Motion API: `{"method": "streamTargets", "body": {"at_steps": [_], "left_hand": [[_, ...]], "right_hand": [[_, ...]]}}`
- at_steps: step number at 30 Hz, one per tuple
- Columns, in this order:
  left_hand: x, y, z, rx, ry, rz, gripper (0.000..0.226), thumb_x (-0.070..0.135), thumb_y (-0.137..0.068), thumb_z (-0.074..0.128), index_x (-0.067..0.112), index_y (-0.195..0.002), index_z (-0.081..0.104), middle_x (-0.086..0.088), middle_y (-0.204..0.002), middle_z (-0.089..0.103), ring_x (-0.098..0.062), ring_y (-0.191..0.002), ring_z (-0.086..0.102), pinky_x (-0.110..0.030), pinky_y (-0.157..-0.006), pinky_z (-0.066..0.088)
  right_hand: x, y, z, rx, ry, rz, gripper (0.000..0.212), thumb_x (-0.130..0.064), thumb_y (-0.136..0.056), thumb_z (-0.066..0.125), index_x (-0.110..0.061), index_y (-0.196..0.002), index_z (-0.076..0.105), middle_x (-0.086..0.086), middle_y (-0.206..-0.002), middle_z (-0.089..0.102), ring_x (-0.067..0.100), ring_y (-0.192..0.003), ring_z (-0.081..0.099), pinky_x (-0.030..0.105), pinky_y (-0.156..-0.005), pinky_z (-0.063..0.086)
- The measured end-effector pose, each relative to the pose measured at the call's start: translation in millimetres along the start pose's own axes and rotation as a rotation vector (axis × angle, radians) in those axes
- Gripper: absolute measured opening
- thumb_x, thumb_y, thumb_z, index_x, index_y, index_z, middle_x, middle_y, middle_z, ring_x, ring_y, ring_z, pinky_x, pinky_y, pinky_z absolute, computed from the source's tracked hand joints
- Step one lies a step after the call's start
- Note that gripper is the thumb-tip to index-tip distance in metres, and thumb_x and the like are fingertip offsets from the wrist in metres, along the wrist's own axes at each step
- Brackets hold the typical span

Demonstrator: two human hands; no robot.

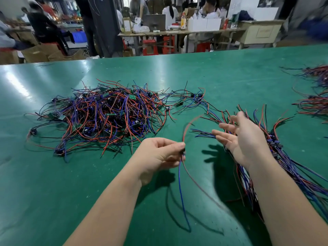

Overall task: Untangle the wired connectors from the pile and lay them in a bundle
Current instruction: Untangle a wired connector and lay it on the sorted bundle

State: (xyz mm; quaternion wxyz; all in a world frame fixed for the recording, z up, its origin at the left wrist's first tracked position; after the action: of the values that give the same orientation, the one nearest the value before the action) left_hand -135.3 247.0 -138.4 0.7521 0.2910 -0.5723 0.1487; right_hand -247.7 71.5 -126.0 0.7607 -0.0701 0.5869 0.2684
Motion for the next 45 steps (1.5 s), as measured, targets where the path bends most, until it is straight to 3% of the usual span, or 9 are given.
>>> {"method": "streamTargets", "body": {"at_steps": [2, 7, 13, 20, 23, 29, 35, 39, 45], "left_hand": [[0, -4, -3, 0.101, 0.08, 0.025, 0.033, 0.026, -0.06, 0.076, 0.004, -0.082, 0.066, -0.01, -0.071, 0.072, -0.011, -0.058, 0.066, -0.018, -0.051, 0.053], [-8, -6, 1, 0.095, 0.069, 0.027, 0.033, 0.03, -0.058, 0.075, 0.005, -0.079, 0.067, -0.008, -0.069, 0.07, -0.01, -0.055, 0.064, -0.021, -0.052, 0.055], [-4, -8, 2, 0.058, 0.086, 0.076, 0.023, 0.032, -0.083, 0.064, 0.01, -0.077, 0.07, -0.007, -0.077, 0.074, -0.016, -0.064, 0.071, -0.023, -0.051, 0.054], [18, -1, -45, 0.75, -0.873, 0.539, 0.01, 0.018, -0.084, 0.063, 0.022, -0.089, 0.071, 0.012, -0.076, 0.065, -0.001, -0.074, 0.061, -0.007, -0.071, 0.042], [17, -3, -65, 0.907, -1.085, 0.394, 0.022, 0.025, -0.084, 0.062, 0.025, -0.105, 0.067, -0.004, -0.109, 0.059, -0.028, -0.105, 0.049, -0.038, -0.091, 0.037], [0, -14, -75, 0.784, -1.327, 0.05, 0.033, 0.036, -0.089, 0.053, 0.038, -0.121, 0.058, 0.003, -0.127, 0.052, -0.026, -0.121, 0.039, -0.042, -0.102, 0.025], [7, -11, -73, 0.904, -1.181, 0.219, 0.02, 0.039, -0.09, 0.053, 0.035, -0.099, 0.07, 0.008, -0.093, 0.068, -0.021, -0.102, 0.053, -0.04, -0.094, 0.024], [18, -2, -61, 0.832, -0.72, 0.536, 0.007, 0.027, -0.086, 0.066, 0.029, -0.085, 0.073, 0.017, -0.076, 0.064, -0.009, -0.078, 0.063, -0.024, -0.08, 0.043], [17, 4, -23, 0.525, -0.534, 0.764, 0.014, 0.012, -0.08, 0.075, 0.026, -0.083, 0.074, 0.011, -0.077, 0.072, 0.004, -0.066, 0.062, -0.009, -0.067, 0.046]], "right_hand": [[2, 10, 8, -0.118, 0.239, -0.115, 0.002, -0.017, -0.095, 0.053, -0.016, -0.096, 0.051, 0.016, -0.096, 0.058, 0.021, -0.062, 0.065, 0.027, -0.054, 0.048], [23, 44, 40, -0.59, 0.853, -0.536, 0.029, -0.019, -0.074, 0.079, -0.03, -0.098, 0.065, -0.005, -0.096, 0.066, 0.008, -0.066, 0.06, 0.022, -0.069, 0.05], [17, 40, 37, -0.374, 0.809, -0.696, 0.025, -0.011, -0.079, 0.074, -0.019, -0.103, 0.073, -0.007, -0.085, 0.07, 0.011, -0.068, 0.063, 0.019, -0.07, 0.051], [-30, 15, -14, 0.191, 0.865, -0.862, 0.021, -0.012, -0.077, 0.071, -0.017, -0.097, 0.068, -0.003, -0.087, 0.068, 0.012, -0.074, 0.066, 0.029, -0.081, 0.052], [-37, -4, -42, 0.341, 1.08, -0.727, 0.021, -0.011, -0.075, 0.069, -0.011, -0.096, 0.073, 0.012, -0.092, 0.069, 0.03, -0.085, 0.066, 0.031, -0.086, 0.046], [-29, -20, -53, 0.368, 1.161, -0.547, 0.008, -0.015, -0.073, 0.077, -0.013, -0.079, 0.073, 0.01, -0.078, 0.07, 0.026, -0.078, 0.061, 0.027, -0.068, 0.04], [-15, -28, -55, 0.294, 1.32, -0.353, 0.013, -0.013, -0.08, 0.068, -0.012, -0.091, 0.077, 0.015, -0.089, 0.072, 0.034, -0.088, 0.062, 0.034, -0.078, 0.05], [-22, -15, -41, 0.339, 1.131, -0.582, 0.018, -0.011, -0.08, 0.061, -0.011, -0.09, 0.076, 0.006, -0.083, 0.072, 0.024, -0.08, 0.064, 0.028, -0.073, 0.048], [15, 16, 23, -0.363, 0.499, -0.144, 0.016, -0.02, -0.092, 0.059, -0.013, -0.083, 0.071, 0.007, -0.077, 0.073, 0.01, -0.049, 0.055, 0.019, -0.045, 0.039]]}}
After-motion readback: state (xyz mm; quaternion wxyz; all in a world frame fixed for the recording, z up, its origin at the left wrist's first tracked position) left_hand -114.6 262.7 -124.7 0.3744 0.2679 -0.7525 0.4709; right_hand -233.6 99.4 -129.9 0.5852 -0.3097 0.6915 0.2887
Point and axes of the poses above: each hand's wrist, its own y-axis away from the middle knuckle, its own z-axis out of the palm, x = y × z, the point moved 3 cm from there along -y, towards the middle knuckle
